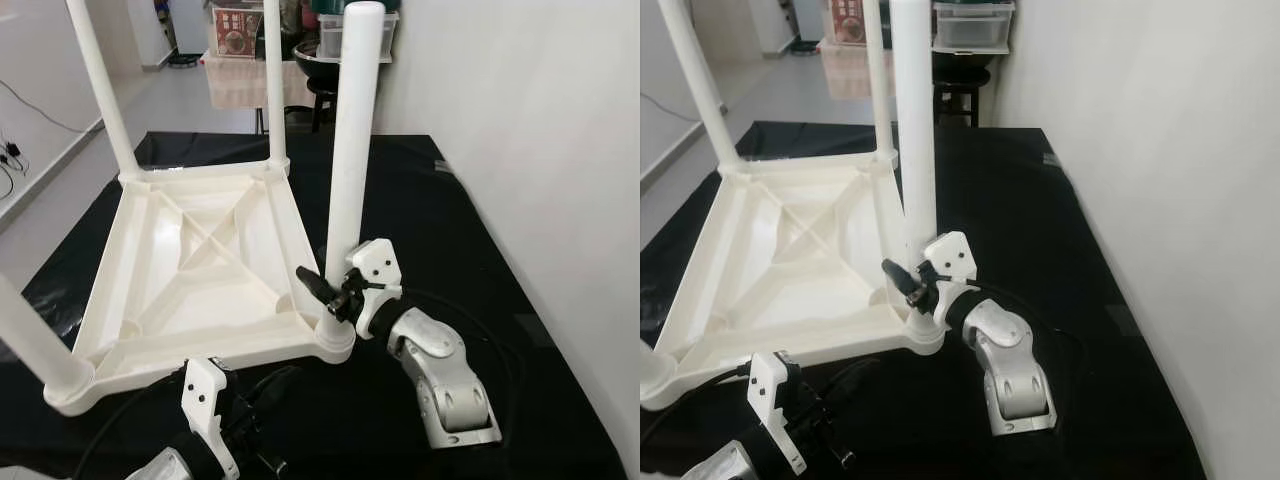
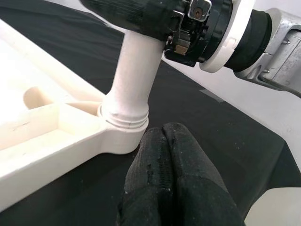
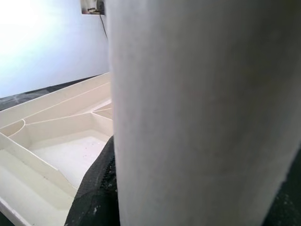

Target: Building children table

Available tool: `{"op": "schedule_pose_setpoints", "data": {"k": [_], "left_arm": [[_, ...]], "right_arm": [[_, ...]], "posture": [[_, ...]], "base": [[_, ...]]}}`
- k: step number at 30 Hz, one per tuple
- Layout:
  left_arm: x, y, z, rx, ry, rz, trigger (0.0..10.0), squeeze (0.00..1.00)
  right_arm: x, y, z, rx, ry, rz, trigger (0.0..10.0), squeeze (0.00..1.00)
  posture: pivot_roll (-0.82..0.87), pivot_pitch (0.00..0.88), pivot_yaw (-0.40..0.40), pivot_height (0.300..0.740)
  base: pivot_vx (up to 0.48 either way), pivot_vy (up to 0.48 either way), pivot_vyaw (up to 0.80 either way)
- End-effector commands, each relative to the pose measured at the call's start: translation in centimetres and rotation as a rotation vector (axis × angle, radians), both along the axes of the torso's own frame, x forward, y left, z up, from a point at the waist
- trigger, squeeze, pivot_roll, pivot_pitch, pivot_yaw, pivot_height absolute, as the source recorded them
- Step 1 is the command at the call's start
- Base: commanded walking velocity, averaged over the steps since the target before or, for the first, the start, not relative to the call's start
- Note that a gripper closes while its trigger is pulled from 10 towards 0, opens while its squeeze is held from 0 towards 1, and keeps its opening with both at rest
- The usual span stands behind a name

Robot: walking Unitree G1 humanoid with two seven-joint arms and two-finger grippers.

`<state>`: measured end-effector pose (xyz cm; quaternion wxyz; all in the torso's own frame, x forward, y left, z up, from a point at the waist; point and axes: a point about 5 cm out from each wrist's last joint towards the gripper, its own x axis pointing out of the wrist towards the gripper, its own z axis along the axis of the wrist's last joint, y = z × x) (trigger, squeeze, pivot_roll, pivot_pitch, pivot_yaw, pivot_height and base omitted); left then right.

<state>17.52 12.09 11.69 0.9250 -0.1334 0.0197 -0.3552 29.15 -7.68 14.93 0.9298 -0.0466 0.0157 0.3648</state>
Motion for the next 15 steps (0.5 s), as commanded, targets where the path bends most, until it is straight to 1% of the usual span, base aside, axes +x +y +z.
{"op": "schedule_pose_setpoints", "data": {"k": [1, 2, 3, 4, 5, 6, 7, 8, 9, 10, 11, 13, 14, 15], "left_arm": [[-0.1, 0.1, -0.4, 0.008, 0.013, 0.003, 10.0, 0.0], [0.0, 0.0, -0.4, 0.011, 0.011, 0.005, 10.0, 0.0], [0.0, 0.0, -0.4, 0.011, 0.011, 0.005, 10.0, 0.0], [0.0, 0.0, -0.5, 0.011, 0.012, 0.004, 10.0, 0.0], [0.1, 0.0, -0.5, 0.011, 0.013, 0.004, 10.0, 0.0], [0.1, 0.0, -0.5, 0.011, 0.013, 0.004, 10.0, 0.0], [0.1, 0.0, -0.5, 0.01, 0.014, 0.004, 10.0, 0.0], [0.2, -0.1, -0.6, 0.009, 0.015, 0.003, 10.0, 0.0], [0.2, -0.1, -0.6, 0.009, 0.015, 0.003, 10.0, 0.0], [0.2, -0.1, -0.6, 0.009, 0.015, 0.003, 10.0, 0.0], [0.3, -0.1, -0.6, 0.008, 0.015, 0.002, 10.0, 0.0], [0.4, -0.1, -0.6, 0.008, 0.014, 0.002, 10.0, 0.0], [0.4, -0.1, -0.6, 0.008, 0.014, 0.002, 10.0, 0.0], [0.4, -0.2, -0.6, 0.008, 0.014, 0.002, 10.0, 0.0]], "right_arm": [[-0.9, -0.7, -4.7, -0.188, 0.192, 0.009, 2.8, 0.0], [0.2, -1.0, -4.1, -0.135, 0.188, 0.021, 10.0, 1.0], [0.2, -1.0, -4.1, -0.135, 0.188, 0.021, 10.0, 1.0], [0.6, -1.1, -3.5, -0.108, 0.178, 0.02, 10.0, 1.0], [0.9, -1.1, -2.8, -0.074, 0.16, 0.045, 10.0, 1.0], [0.9, -1.1, -2.8, -0.074, 0.16, 0.045, 10.0, 1.0], [1.5, -1.1, -1.5, -0.034, 0.101, 0.102, 10.0, 1.0], [1.8, -1.0, -0.3, 0.002, 0.055, 0.156, 10.0, 1.0], [1.8, -1.0, -0.3, 0.002, 0.055, 0.156, 10.0, 1.0], [2.0, -0.9, 0.8, 0.045, 0.027, 0.221, 10.0, 1.0], [2.2, -1.0, 1.9, 0.064, -0.005, 0.294, 10.0, 1.0], [3.0, -1.4, 3.0, 0.034, -0.054, 0.39, 10.0, 0.43], [3.0, -1.4, 3.0, 0.034, -0.054, 0.39, 10.0, 0.43], [3.5, -1.5, 3.4, 0.03, -0.058, 0.433, 10.0, 0.0]], "posture": [[0.09, 0.057, -0.071, 0.74], [0.08, 0.052, -0.073, 0.74], [0.08, 0.052, -0.073, 0.74], [0.09, 0.042, -0.074, 0.74], [0.09, 0.041, -0.074, 0.74], [0.09, 0.041, -0.074, 0.74], [0.09, 0.036, -0.071, 0.74], [0.09, 0.031, -0.072, 0.74], [0.09, 0.031, -0.072, 0.74], [0.09, 0.028, -0.071, 0.74], [0.1, 0.027, -0.071, 0.74], [0.1, 0.023, -0.075, 0.74], [0.1, 0.023, -0.075, 0.74], [0.1, 0.023, -0.077, 0.74]], "base": [[0.0, 0.0, 0.0], [0.0, 0.0, 0.0], [0.0, 0.0, 0.0], [0.0, 0.0, 0.0], [0.0, 0.0, 0.0], [0.0, 0.0, 0.0], [0.0, 0.0, 0.0], [0.0, 0.0, 0.0], [0.0, 0.0, 0.0], [0.0, 0.0, 0.0], [0.0, 0.0, 0.0], [0.0, 0.0, 0.0], [0.0, 0.0, 0.0], [0.0, 0.0, 0.0]]}}
